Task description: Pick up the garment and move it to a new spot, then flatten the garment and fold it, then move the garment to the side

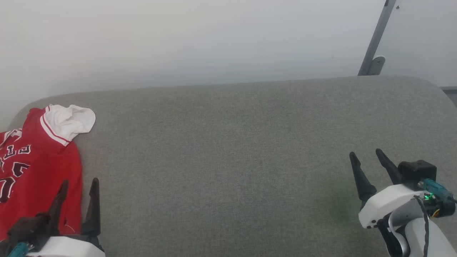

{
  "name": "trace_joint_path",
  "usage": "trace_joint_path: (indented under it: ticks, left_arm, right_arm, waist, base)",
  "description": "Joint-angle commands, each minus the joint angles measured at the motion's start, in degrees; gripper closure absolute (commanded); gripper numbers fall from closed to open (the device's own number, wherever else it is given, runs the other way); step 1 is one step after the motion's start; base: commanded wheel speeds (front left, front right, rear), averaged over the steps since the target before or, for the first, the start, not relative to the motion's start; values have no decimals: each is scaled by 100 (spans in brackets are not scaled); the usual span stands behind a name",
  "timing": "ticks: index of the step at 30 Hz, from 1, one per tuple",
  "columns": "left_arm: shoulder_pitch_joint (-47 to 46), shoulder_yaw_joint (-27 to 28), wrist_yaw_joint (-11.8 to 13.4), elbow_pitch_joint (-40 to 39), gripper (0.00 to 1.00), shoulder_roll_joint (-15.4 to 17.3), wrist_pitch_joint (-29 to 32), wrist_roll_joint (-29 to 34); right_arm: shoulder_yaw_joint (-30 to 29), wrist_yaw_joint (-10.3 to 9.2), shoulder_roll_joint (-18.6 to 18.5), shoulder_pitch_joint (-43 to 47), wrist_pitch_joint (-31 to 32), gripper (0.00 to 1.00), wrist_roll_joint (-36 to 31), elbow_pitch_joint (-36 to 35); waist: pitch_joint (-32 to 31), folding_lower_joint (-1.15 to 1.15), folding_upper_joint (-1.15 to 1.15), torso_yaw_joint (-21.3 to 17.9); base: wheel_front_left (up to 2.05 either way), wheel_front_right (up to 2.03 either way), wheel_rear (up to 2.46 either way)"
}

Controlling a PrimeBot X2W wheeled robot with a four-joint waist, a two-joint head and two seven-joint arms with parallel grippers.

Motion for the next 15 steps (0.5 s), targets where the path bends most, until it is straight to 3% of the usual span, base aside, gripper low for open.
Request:
trace_joint_path:
  ticks: [1, 15]
  left_arm:
    - [65, 24, -9, -5, 0, 3, -39, 79]
    - [35, 48, -86, 73, 0, -71, -37, 62]
  right_arm:
    - [11, 3, -4, -48, -39, 0, -53, 5]
    - [-11, 3, -19, 29, -18, 0, -104, -49]
  waist:
    - [-1, 0, 0, -2]
    - [-17, 0, 0, 47]
  base:
    - [0, 0, 0]
    - [0, 0, 0]
